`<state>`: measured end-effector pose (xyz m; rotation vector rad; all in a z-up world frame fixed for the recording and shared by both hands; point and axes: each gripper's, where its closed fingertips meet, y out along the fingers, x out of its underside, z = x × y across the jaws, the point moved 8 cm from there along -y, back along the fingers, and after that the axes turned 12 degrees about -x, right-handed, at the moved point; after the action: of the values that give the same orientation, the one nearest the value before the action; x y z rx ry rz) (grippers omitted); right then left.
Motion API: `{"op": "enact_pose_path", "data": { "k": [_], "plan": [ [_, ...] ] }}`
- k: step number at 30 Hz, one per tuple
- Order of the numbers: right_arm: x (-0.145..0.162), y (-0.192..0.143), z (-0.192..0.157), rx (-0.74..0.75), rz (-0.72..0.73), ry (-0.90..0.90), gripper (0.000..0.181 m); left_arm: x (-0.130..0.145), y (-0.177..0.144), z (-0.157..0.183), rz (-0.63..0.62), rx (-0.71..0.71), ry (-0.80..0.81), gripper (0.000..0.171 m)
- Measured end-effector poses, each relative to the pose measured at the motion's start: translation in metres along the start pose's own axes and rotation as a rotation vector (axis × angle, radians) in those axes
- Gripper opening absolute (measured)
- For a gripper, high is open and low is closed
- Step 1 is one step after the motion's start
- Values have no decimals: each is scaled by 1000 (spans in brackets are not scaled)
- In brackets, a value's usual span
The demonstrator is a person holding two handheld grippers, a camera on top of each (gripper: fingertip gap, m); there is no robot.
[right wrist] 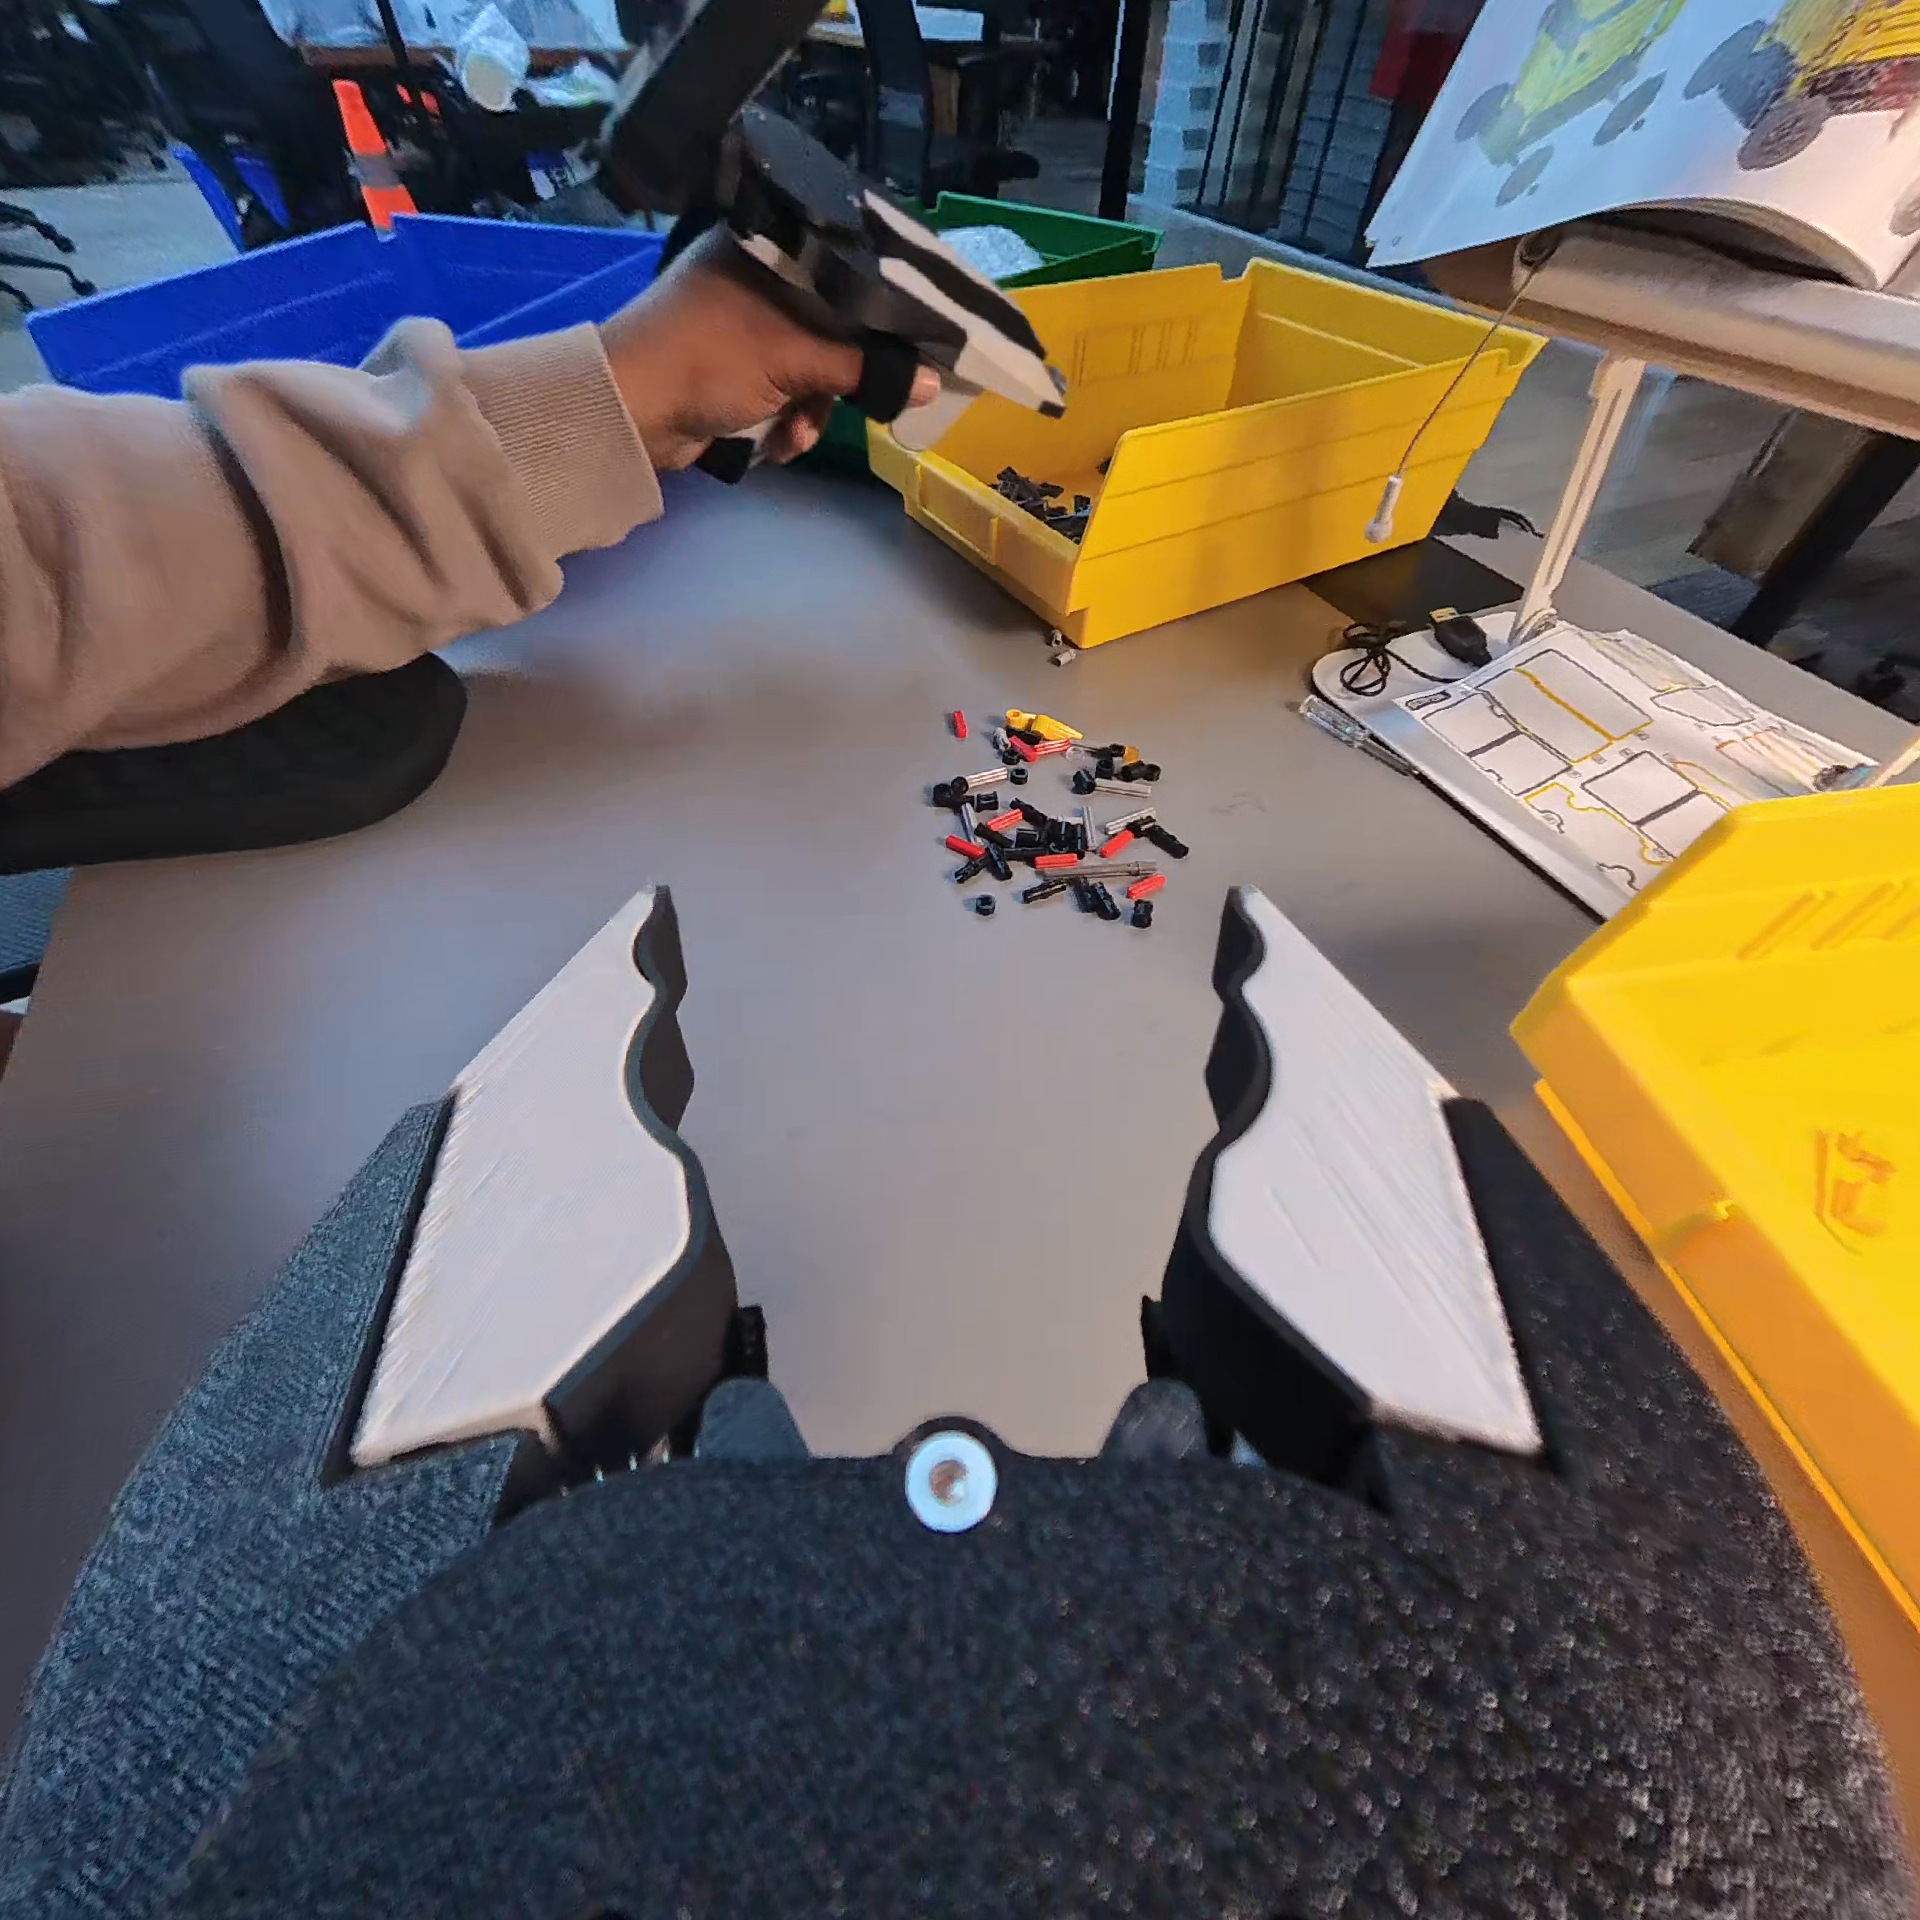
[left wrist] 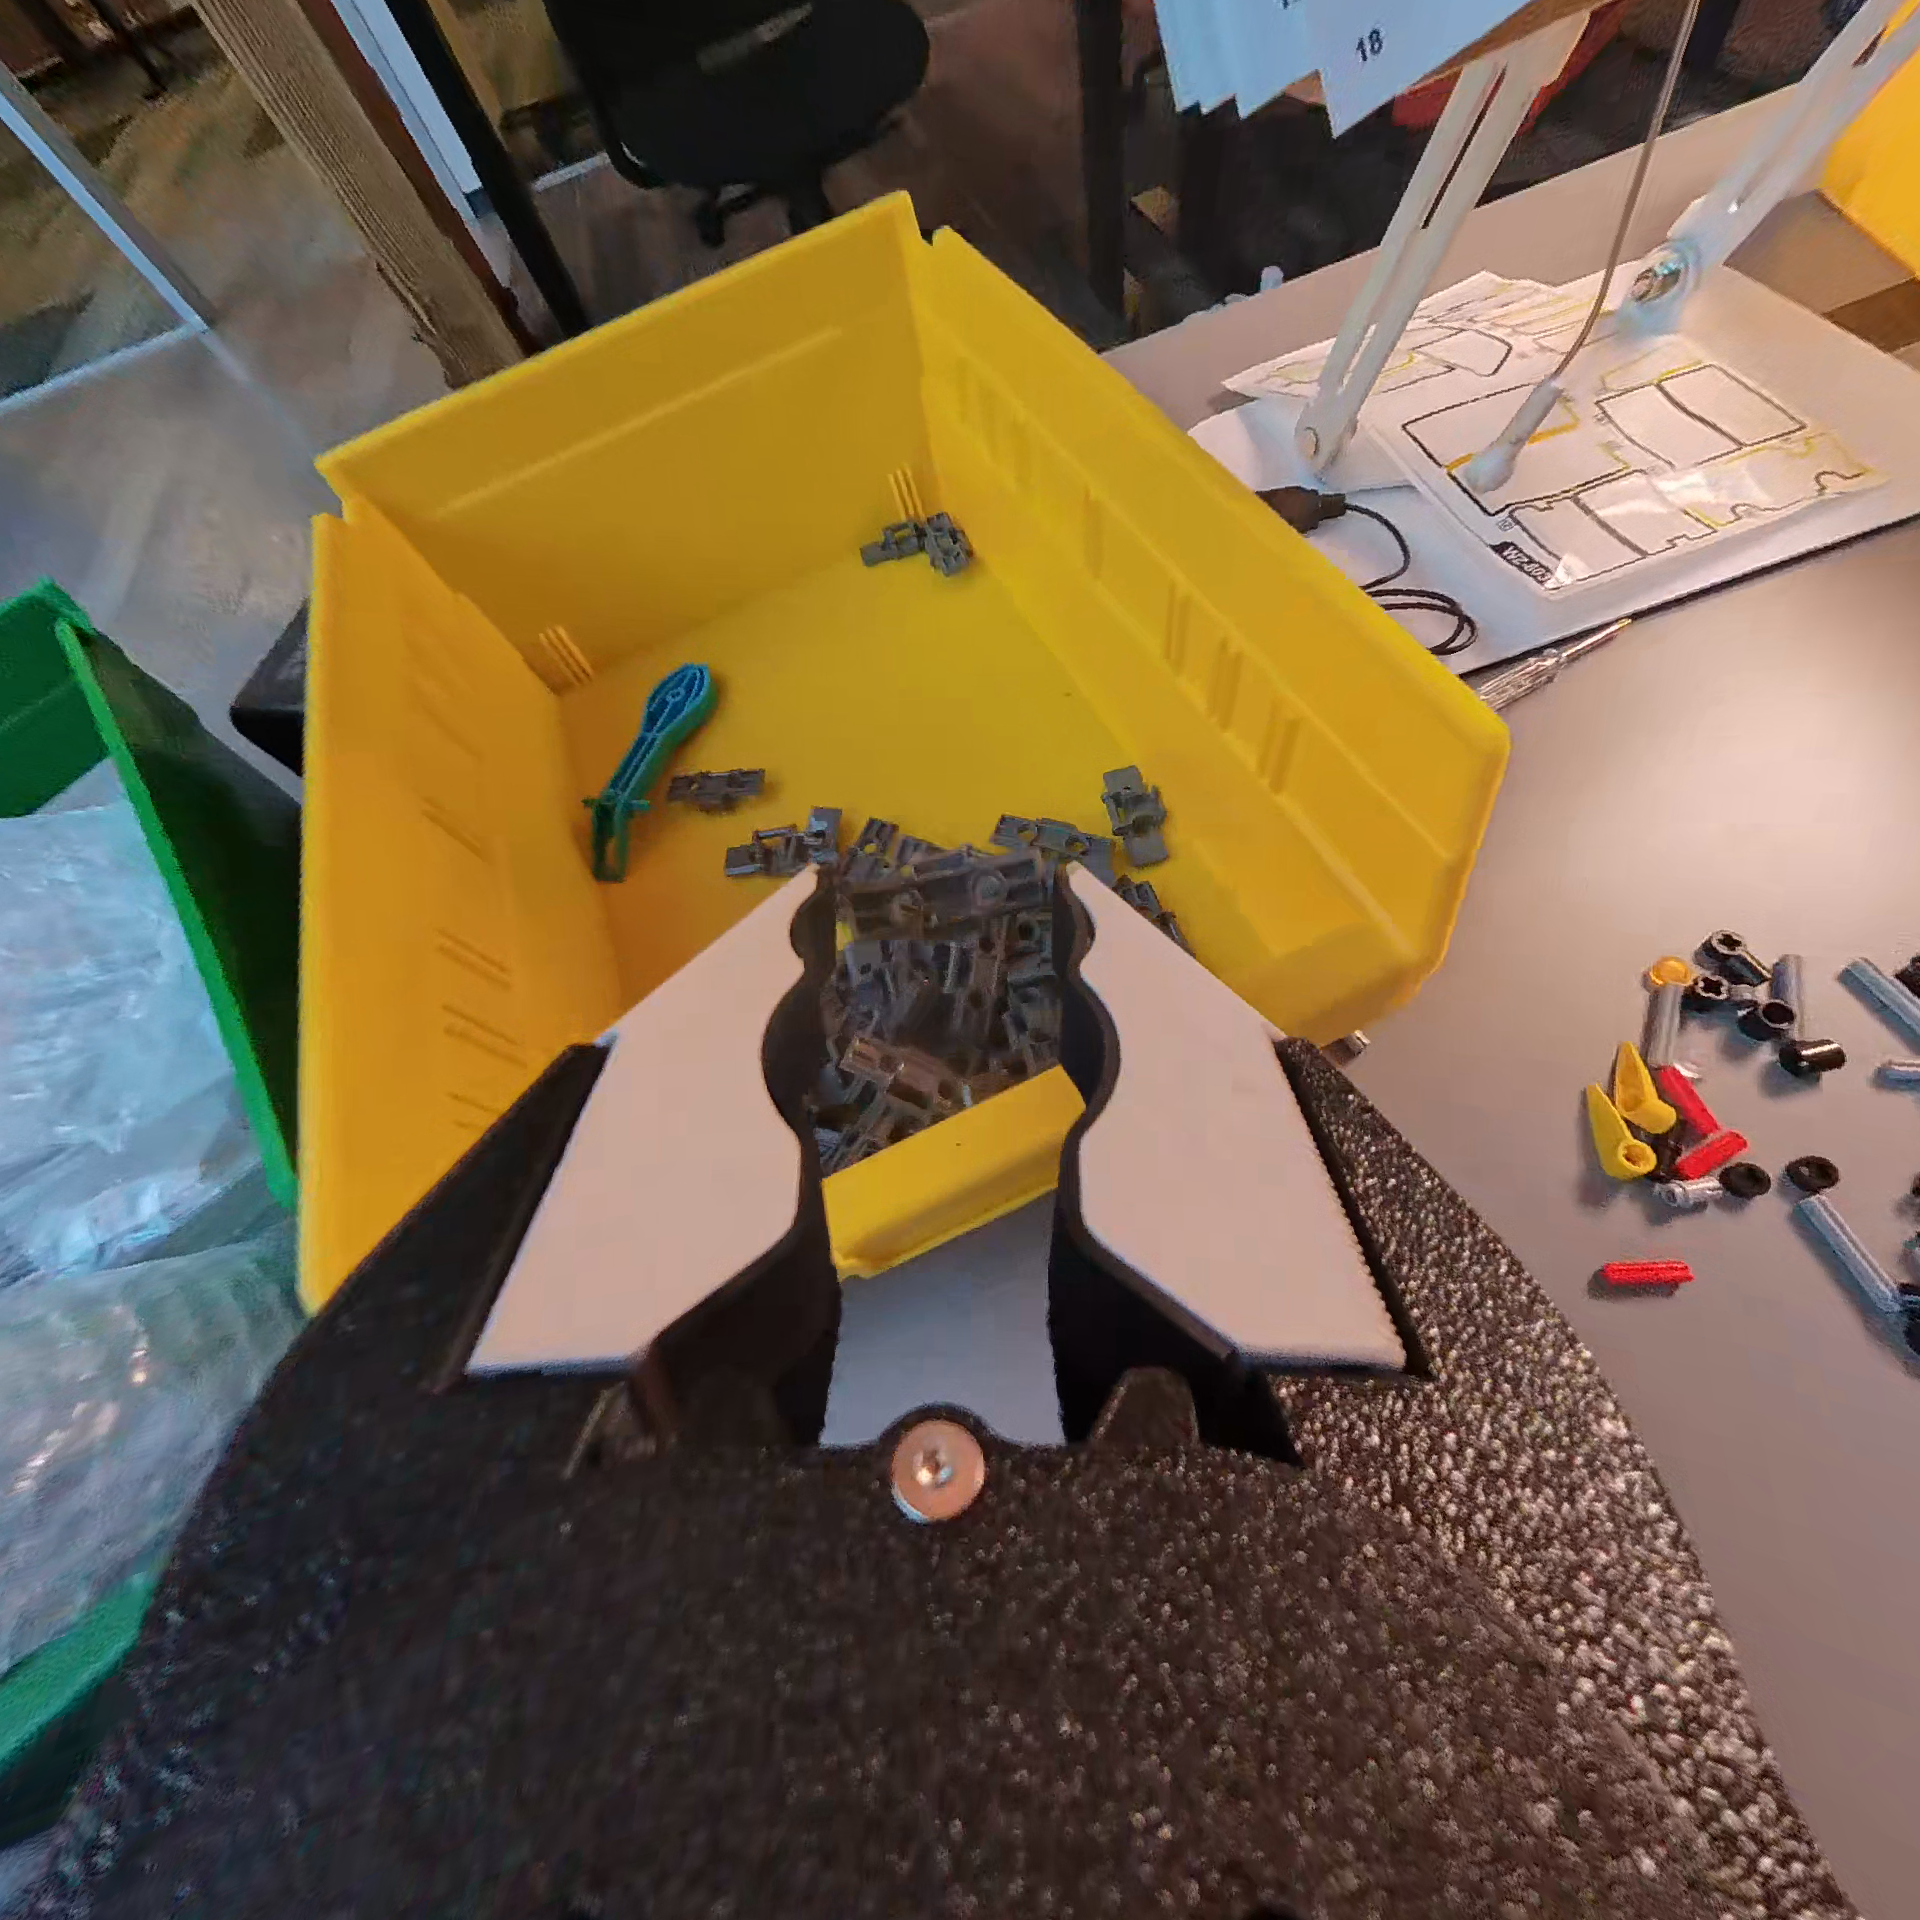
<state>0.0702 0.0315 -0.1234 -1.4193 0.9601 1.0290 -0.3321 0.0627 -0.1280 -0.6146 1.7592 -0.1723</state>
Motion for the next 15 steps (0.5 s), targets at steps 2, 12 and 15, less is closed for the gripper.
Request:
{"op": "enact_pose_path", "data": {
  "k": [2,12,15],
  "plan": [
    [3,2,-4,-43,-38,-3,101,1,1,2,19,26,-32,50],
    [35,30,-51,-349,-335,-93,88,-23,-98,115,251,895,211,35],
    [42,33,-59,-417,-380,-115,87,0,-132,159,171,1143,445,40]
  ]
}}
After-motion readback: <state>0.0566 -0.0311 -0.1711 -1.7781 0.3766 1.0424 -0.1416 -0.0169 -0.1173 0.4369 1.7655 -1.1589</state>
